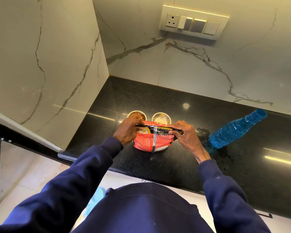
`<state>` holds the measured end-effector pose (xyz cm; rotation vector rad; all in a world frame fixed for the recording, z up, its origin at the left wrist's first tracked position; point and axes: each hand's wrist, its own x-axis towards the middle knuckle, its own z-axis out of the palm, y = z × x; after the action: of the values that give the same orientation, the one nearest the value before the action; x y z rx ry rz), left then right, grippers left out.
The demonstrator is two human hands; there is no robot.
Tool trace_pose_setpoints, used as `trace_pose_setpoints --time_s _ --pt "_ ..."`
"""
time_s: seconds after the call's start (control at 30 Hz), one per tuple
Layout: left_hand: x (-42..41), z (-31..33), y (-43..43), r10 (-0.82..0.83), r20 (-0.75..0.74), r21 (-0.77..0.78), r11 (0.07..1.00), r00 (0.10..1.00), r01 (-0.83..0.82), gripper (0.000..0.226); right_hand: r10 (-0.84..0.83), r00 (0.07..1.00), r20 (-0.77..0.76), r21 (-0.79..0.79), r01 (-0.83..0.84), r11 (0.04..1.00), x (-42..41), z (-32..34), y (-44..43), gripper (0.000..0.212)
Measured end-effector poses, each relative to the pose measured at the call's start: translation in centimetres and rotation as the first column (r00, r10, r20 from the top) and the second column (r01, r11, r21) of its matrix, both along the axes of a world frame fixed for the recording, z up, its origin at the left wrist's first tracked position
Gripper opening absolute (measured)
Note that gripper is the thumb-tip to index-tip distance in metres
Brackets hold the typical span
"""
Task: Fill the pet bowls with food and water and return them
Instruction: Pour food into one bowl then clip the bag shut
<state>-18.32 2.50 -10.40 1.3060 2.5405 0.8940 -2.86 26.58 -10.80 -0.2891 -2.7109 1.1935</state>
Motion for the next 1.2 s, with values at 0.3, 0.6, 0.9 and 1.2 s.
trace_pose_setpoints --time_s 0.3,0.6,0.9,1.2 --pt "4.6 1.7 5.7 -0.058 0.303 0.142 0.990 0.951 0.015 0.036 -0.036 0.999 0.004 -0.066 0.037 0.997 0.1 0.1 0.2 0.019" --pt "4.4 -0.1 7.7 0.103 0.459 0.140 0.973 0.883 -0.186 0.015 -0.137 0.985 0.103 -0.265 0.160 0.951 3.3 0.7 3.5 0.029" --pt "4.4 -1.1 8.2 0.139 0.527 0.159 0.953 0.838 -0.258 0.020 -0.315 0.862 0.397 0.131 0.286 0.949 10.2 -5.2 8.8 0.022" --pt "4.8 -0.4 7.8 0.117 0.538 0.163 0.957 0.835 -0.239 0.020 -0.286 0.879 0.381 0.367 0.140 0.919 9.7 -8.7 7.0 0.011"
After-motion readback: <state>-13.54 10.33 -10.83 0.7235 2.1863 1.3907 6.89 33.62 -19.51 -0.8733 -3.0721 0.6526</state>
